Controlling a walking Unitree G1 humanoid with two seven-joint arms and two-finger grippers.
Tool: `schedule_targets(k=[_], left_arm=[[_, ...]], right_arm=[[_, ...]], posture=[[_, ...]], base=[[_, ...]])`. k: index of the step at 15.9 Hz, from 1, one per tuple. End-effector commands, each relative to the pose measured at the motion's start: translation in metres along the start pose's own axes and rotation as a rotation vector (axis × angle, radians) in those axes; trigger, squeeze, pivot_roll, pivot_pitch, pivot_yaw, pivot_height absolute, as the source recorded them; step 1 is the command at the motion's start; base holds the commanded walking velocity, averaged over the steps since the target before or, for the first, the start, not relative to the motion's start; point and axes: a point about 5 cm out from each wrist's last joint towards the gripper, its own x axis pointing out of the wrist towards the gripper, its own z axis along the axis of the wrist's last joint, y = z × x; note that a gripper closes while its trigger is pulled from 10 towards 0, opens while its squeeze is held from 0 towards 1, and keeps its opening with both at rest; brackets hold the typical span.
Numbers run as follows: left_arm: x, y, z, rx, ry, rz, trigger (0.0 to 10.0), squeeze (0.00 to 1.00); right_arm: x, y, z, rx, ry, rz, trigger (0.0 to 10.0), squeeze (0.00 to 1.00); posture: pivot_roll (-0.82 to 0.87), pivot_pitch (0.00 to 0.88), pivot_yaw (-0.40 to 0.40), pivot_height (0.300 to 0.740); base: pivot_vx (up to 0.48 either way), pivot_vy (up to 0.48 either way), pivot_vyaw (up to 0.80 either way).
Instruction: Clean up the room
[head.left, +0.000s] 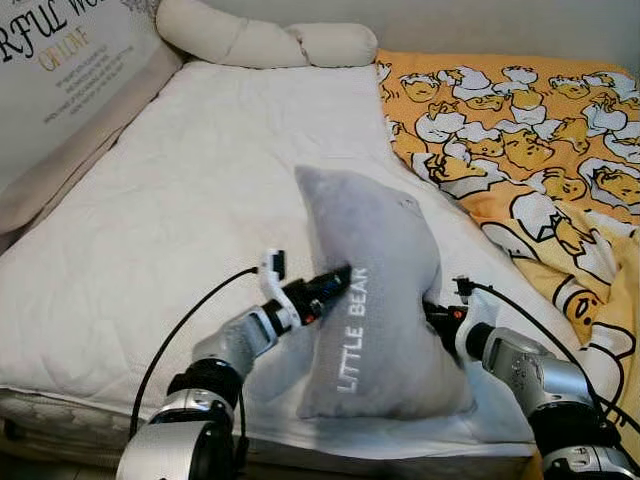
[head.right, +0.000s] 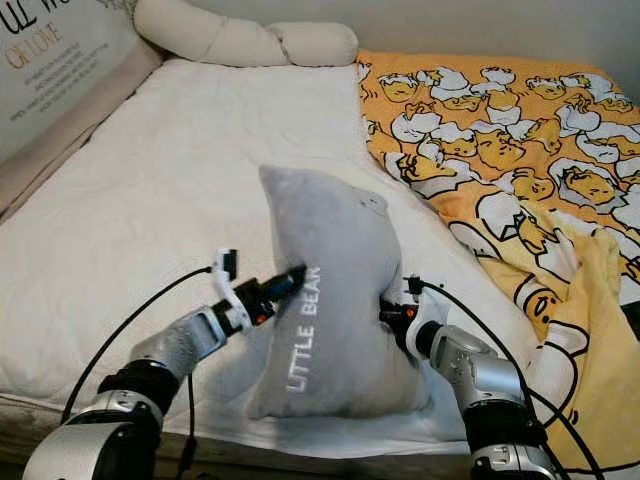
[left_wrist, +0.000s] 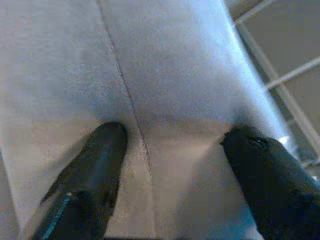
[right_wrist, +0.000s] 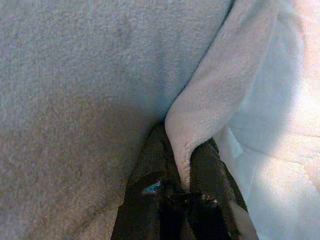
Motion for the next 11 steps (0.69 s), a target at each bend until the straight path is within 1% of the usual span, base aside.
schedule_targets(k=[1,2,3,4,5,6,7,8,9,10,11], left_arm=[[0.006,-0.004,-0.01,0.08,0.095,0.012,10.0,1.0],[0.005,-0.002,-0.012,0.146,0.133,0.025,10.0,1.0],[0.005,-0.002,-0.013,0.164,0.144,0.025,10.0,1.0],[0.001,0.002,-0.012,0.263,0.194,0.06,10.0,0.0],[-0.001,0.005,-0.01,0.324,0.224,0.077,9.1,0.0],[-0.002,0.006,-0.01,0.334,0.24,0.091,4.2,0.0],[-0.003,0.008,-0.009,0.375,0.273,0.123,1.1,0.0],[-0.003,0.008,-0.006,0.372,0.275,0.123,0.0,0.0],[-0.001,0.007,0.002,0.295,0.245,0.16,0.0,0.0],[0.0,0.006,0.006,0.243,0.219,0.159,0.0,0.0],[0.001,0.004,0.007,0.224,0.21,0.158,0.0,0.0]], right_arm=[[0.009,0.012,-0.005,-0.002,0.046,0.058,0.0,0.0],[0.009,0.013,-0.003,-0.005,0.042,0.059,0.0,0.0],[0.009,0.013,-0.003,-0.006,0.04,0.059,0.0,0.0],[0.01,0.017,-0.001,-0.005,0.03,0.065,0.0,0.0],[0.011,0.02,-0.001,-0.007,0.025,0.074,0.0,0.0],[0.011,0.022,-0.001,-0.009,0.026,0.077,0.0,0.0],[0.011,0.023,-0.001,-0.013,0.026,0.085,0.0,0.0],[0.012,0.025,-0.002,-0.014,0.027,0.089,0.0,0.0],[0.013,0.028,-0.004,-0.019,0.03,0.099,0.0,0.0],[0.014,0.03,-0.004,-0.023,0.031,0.104,0.0,0.0],[0.014,0.032,-0.004,-0.024,0.029,0.107,0.0,0.0]], posture=[[-0.16,0.0,0.013,0.74],[-0.16,0.0,0.014,0.74],[-0.16,0.0,0.014,0.74],[-0.16,0.0,0.02,0.74],[-0.16,0.0,0.02,0.74],[-0.16,0.0,0.02,0.74],[-0.16,0.0,0.017,0.74],[-0.15,0.0,0.012,0.74],[-0.14,0.0,0.006,0.74],[-0.14,0.0,0.002,0.74],[-0.14,0.0,0.001,0.74]], base=[[0.0,0.0,0.0],[0.0,0.0,0.0],[0.0,0.0,0.0],[0.0,0.0,0.0],[0.0,0.0,0.0],[0.0,0.0,0.0],[0.0,0.0,0.0],[0.0,0.0,0.0],[0.0,0.0,0.0],[0.0,0.0,0.0],[0.0,0.0,0.0]])
